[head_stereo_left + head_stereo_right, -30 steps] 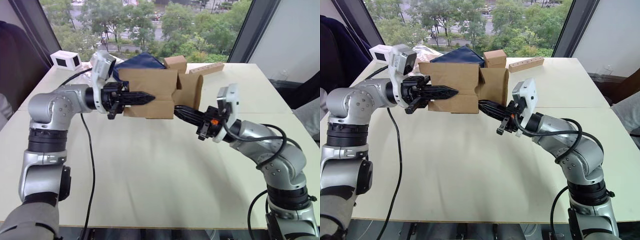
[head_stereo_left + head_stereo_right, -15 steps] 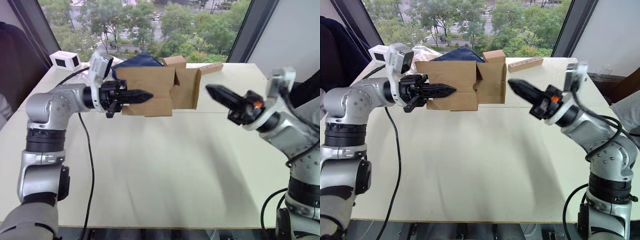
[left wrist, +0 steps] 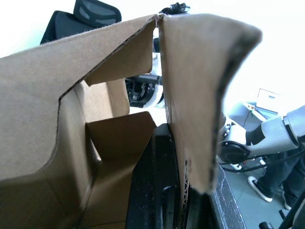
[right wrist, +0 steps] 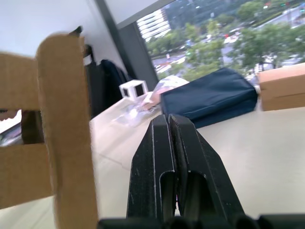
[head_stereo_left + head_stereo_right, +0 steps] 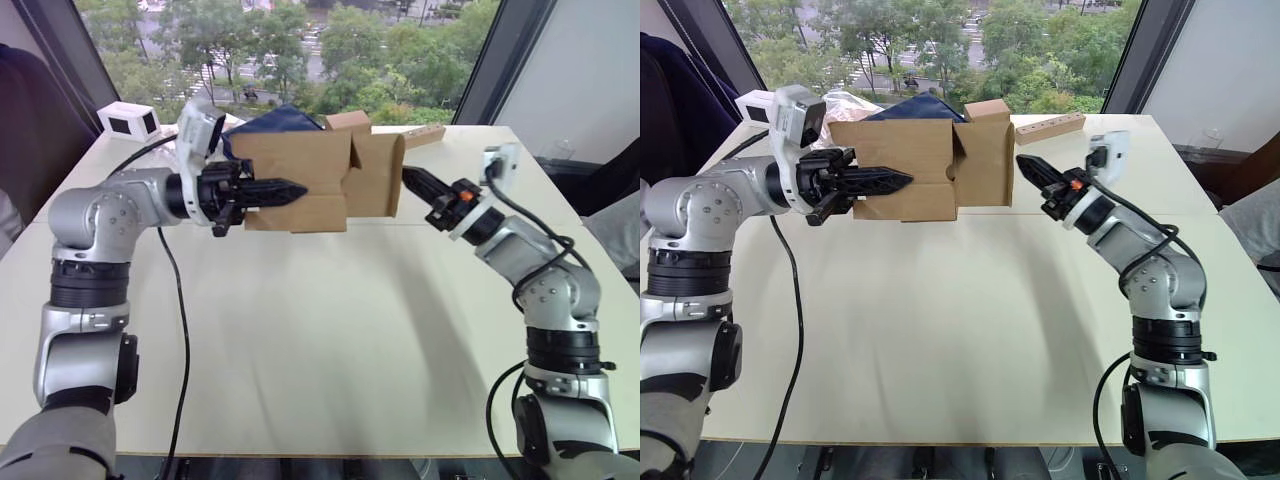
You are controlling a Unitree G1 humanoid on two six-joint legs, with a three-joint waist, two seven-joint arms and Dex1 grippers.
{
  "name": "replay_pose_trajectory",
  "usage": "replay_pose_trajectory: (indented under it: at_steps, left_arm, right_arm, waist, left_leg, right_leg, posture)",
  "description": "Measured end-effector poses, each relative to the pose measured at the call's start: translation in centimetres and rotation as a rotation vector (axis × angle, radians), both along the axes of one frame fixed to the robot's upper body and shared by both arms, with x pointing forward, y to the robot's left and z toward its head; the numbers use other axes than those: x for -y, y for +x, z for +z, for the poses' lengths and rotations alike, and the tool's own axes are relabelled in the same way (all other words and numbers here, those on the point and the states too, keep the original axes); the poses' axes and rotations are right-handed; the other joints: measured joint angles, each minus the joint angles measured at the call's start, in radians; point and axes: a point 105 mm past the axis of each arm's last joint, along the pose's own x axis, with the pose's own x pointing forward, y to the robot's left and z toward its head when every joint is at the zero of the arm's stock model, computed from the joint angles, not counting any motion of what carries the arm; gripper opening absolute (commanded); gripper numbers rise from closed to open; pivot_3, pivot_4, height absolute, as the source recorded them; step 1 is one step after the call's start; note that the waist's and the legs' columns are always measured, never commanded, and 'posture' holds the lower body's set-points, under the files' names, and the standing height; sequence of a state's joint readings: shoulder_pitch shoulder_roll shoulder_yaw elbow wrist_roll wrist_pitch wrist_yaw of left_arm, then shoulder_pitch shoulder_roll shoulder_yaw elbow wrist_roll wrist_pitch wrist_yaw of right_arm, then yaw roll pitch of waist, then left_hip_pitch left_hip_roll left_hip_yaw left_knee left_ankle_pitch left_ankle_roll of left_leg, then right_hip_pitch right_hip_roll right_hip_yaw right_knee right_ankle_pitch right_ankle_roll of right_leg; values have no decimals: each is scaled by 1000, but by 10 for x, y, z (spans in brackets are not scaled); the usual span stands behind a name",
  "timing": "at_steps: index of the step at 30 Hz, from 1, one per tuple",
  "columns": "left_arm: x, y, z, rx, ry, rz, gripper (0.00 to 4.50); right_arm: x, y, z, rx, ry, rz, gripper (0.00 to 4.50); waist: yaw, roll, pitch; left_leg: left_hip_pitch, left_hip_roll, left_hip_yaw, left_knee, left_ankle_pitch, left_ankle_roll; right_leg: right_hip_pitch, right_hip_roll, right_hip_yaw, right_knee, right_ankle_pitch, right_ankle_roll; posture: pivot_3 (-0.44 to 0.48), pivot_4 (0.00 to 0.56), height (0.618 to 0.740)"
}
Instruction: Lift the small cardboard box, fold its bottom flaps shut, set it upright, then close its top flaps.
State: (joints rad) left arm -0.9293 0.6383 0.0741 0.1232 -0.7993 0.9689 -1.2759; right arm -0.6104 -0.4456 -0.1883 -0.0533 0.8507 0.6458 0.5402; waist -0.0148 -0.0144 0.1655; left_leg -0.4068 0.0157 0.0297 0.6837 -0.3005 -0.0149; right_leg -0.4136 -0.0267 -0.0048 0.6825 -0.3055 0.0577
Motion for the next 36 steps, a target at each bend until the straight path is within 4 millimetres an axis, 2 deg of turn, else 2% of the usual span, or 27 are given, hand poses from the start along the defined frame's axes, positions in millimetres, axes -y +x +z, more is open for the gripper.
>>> replay_pose_trajectory:
  at_steps: [5, 8, 17, 20, 22, 24, 25, 28, 36]
  left_arm:
    - [-4, 1, -4, -13, 8, 15, 0]
    - [-3, 0, -3, -13, 4, 11, 0]
    - [-3, -1, -2, -14, -2, 4, 0]
    - [-3, -1, -2, -14, -2, 4, 0]
    - [-3, -1, -2, -14, -2, 5, 0]
    - [-3, 0, -2, -14, -1, 9, 0]
    - [-3, 0, -2, -14, -1, 10, 0]
    - [-3, 0, -2, -14, 0, 14, 0]
    - [-4, 1, -2, -13, 3, 23, 0]
  right_arm:
    - [-22, -36, 3, 3, 83, 239, 64]
    - [-27, -51, 8, 9, 115, 323, 64]
    - [-34, -58, 9, -9, 165, 371, 64]
    - [-36, -58, 9, -10, 180, 379, 751]
    - [-38, -58, 9, -11, 192, 385, 1453]
    - [-39, -57, 8, -17, 199, 389, 2390]
    - [-39, -57, 8, -19, 204, 390, 2671]
    - [-47, -59, 11, -28, 294, 437, 2671]
    - [-54, -62, 13, -54, 384, 476, 2671]
  waist:
    - [4, 0, 0]
    - [2, 0, 0]
    - [1, 0, 0]
    - [1, 0, 0]
    - [1, 0, 0]
    - [1, 0, 0]
    - [1, 0, 0]
    - [-1, 0, 0]
    - [1, 0, 0]
  left_leg:
    - [0, 0, 0, 0, 0, 0]
    - [0, 0, 0, 0, 0, 0]
    - [0, 0, 0, 0, 0, 0]
    - [0, 0, 0, 0, 0, 0]
    - [0, 0, 0, 0, 0, 0]
    - [0, 0, 0, 0, 0, 0]
    - [0, 0, 0, 0, 0, 0]
    - [0, 0, 0, 0, 0, 0]
    - [0, 0, 0, 0, 0, 0]
  right_leg:
    - [0, 0, 0, 0, 0, 0]
    - [1, 0, 0, 0, 0, 0]
    - [0, 0, 0, 0, 0, 0]
    - [0, 0, 0, 0, 0, 0]
    - [0, 0, 0, 0, 0, 0]
    - [0, 0, 0, 0, 0, 0]
    - [0, 0, 0, 0, 0, 0]
    - [0, 0, 0, 0, 0, 0]
    - [0, 0, 0, 0, 0, 0]
  posture:
    - [0, 150, 740]
    - [0, 150, 740]
    - [0, 150, 740]
    - [0, 150, 740]
    - [0, 150, 740]
    - [0, 150, 740]
    - [0, 150, 740]
    - [0, 150, 740]
    - [0, 150, 740]
